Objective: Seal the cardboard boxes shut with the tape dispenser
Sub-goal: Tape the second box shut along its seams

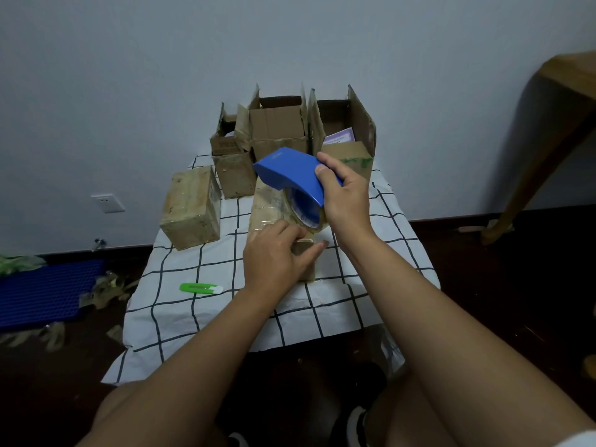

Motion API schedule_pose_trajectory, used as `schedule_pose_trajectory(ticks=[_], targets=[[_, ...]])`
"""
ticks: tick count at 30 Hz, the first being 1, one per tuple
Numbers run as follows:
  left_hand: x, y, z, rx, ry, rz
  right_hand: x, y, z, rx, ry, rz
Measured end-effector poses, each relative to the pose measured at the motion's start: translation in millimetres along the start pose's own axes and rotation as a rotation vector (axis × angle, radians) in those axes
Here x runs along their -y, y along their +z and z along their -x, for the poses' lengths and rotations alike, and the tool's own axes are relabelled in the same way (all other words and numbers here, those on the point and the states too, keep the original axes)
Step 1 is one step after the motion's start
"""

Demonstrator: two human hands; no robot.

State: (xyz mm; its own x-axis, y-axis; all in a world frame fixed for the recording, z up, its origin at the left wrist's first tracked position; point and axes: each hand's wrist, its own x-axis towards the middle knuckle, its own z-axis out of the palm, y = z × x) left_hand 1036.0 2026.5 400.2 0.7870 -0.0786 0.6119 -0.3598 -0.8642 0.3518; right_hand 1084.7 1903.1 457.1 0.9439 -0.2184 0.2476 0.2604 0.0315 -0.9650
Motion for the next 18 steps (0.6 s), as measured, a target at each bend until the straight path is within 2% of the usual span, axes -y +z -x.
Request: schedule_pose_trajectory(ticks=[4,10,18], targets=[[3.4,2.2,0.7,0.006,0.002,-0.027,0.0,-2.7,-2.2,-0.011,0.013,-0.009],[8.4,1.6,-1.9,0.007,0.143,-0.105,-1.4,-2.1,-1.6,-0.010,-0.007,0.001],[9.8,-0.5,1.9,-0.003,0.179,-0.115,-2.2,-2.3,-0.5,-0.008,-0.007,0.005]])
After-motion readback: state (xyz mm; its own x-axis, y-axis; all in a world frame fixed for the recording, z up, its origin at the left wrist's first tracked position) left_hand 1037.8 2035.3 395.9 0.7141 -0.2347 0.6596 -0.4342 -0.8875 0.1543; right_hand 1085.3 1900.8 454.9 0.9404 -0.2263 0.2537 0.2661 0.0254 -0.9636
